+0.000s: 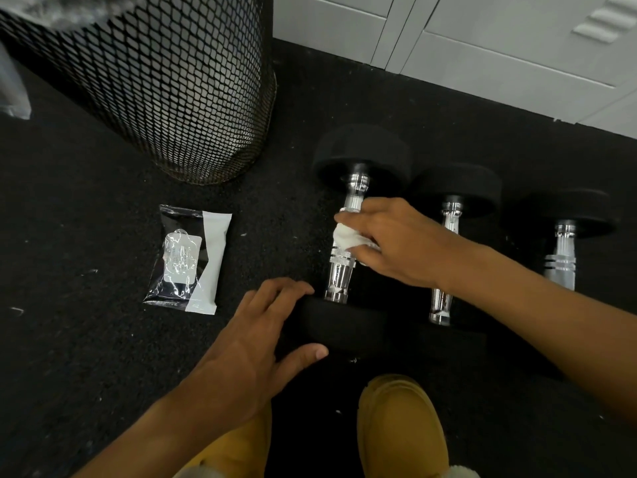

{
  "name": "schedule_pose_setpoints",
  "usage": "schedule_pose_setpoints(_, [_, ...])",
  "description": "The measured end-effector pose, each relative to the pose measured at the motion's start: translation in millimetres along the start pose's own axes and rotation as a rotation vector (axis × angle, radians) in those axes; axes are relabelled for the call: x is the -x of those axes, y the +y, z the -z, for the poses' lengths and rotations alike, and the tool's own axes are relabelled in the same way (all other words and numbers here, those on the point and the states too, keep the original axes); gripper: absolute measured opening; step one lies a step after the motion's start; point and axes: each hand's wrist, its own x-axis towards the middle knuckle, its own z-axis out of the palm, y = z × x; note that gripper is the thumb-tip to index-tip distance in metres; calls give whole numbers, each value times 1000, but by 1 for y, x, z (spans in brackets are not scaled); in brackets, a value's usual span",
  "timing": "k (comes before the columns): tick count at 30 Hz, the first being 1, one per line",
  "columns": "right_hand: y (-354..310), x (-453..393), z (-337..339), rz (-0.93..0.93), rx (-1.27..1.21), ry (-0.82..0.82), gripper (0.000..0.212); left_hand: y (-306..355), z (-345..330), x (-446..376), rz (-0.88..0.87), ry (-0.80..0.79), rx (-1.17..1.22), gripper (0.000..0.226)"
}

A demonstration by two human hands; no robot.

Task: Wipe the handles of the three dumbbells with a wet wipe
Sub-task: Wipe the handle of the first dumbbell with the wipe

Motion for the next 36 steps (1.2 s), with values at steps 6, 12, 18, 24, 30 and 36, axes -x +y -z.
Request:
schedule_pose_setpoints(6, [3,-3,-2,147,64,3,25,-1,0,0,-6,9,7,58])
schedule_pose_setpoints(12, [9,-7,-6,29,65,95,24,-2,-1,0,-10,13,3,59])
schedule_pose_setpoints(18, [13,0,5,-157,-196,299,25,1,1,-1,2,-2,2,59])
schedule_pose_setpoints(24, [11,4,19,-124,-142,316,24,0,1,1,-12,1,1,58])
schedule_pose_setpoints(30, [34,42,39,-269,-193,460,18,-1,2,1,-4,2,12,58])
schedule_pose_setpoints(36, [37,37,12,-382,-470,520,18,0,0,1,-16,15,-11,59])
